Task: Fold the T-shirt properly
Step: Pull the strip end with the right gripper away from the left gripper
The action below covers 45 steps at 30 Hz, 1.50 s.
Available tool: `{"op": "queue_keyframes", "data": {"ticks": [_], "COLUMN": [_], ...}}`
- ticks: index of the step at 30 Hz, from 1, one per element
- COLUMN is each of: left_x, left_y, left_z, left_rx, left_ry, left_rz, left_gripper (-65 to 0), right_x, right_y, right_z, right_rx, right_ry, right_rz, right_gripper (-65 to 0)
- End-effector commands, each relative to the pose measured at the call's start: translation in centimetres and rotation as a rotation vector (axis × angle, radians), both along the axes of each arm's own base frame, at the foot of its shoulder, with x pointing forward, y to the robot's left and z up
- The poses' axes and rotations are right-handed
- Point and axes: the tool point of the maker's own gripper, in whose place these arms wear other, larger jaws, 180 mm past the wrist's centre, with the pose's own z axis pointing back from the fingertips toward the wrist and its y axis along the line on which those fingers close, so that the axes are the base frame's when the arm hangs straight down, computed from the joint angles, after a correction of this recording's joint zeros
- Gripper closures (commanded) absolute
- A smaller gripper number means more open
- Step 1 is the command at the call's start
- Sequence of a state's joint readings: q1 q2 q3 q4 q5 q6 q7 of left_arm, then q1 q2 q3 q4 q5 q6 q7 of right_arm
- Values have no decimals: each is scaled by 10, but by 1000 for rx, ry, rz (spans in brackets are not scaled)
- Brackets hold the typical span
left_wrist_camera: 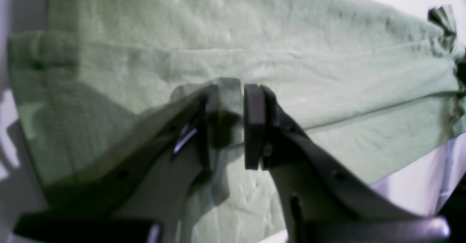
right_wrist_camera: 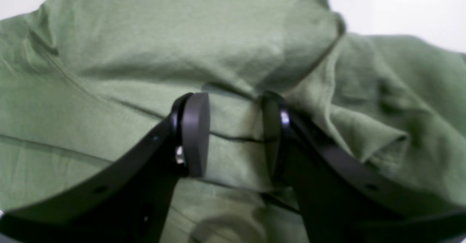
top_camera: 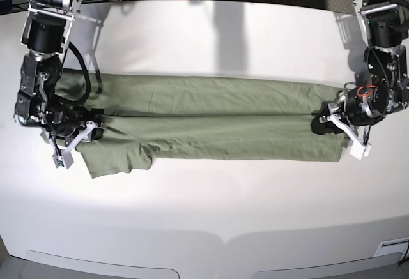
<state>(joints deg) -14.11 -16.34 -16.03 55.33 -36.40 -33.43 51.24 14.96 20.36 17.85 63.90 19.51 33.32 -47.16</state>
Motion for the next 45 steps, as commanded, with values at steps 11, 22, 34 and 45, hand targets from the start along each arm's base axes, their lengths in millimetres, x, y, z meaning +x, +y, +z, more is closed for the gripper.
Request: {"op": "queue_keyframes", "data": {"ticks": [11, 22, 34, 45], "left_x": [-3, 5, 1, -3], "left_y": [9, -5, -7, -8], "left_z": [-2, 18, 15, 13], "left_rx": [38, -74, -72, -71], "left_ry": [29, -8, 15, 33], "left_rz": [-4, -3, -18, -30], "left_gripper": [-133, -133, -133, -133], "right_x": [60, 108, 113, 90], "right_y": [-1, -32, -42, -37], "right_z": [83, 88, 44, 10], "right_rx": [-24, -79, -84, -59], "right_ry": [-218, -250, -118, -31], "right_rz": [61, -46, -101, -102], "right_gripper": [-240, -240, -240, -240]}}
